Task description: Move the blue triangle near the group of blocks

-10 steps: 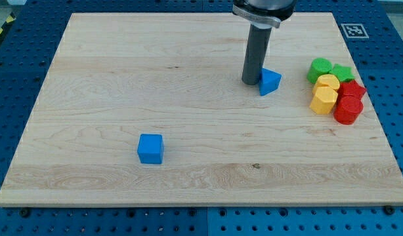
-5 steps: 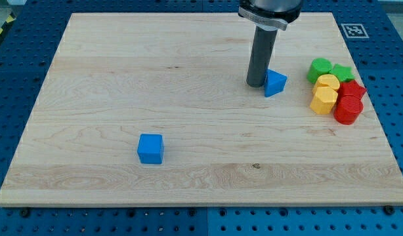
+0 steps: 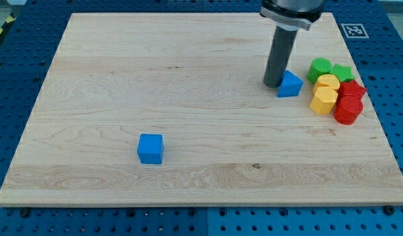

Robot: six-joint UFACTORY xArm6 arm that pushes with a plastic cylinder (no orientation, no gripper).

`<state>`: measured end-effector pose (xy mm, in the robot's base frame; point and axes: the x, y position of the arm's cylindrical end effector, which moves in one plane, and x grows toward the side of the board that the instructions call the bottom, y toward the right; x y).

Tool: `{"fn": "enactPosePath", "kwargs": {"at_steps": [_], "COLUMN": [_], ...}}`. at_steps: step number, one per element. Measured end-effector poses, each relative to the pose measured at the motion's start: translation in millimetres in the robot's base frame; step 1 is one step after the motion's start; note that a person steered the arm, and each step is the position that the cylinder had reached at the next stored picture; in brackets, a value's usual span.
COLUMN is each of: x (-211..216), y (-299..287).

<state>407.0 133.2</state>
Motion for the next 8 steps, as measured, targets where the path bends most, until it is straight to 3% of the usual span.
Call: {"fn": "enactPosePath", "kwargs": {"at_steps": [3,8], "x": [43,21], "y": [6,14]}}
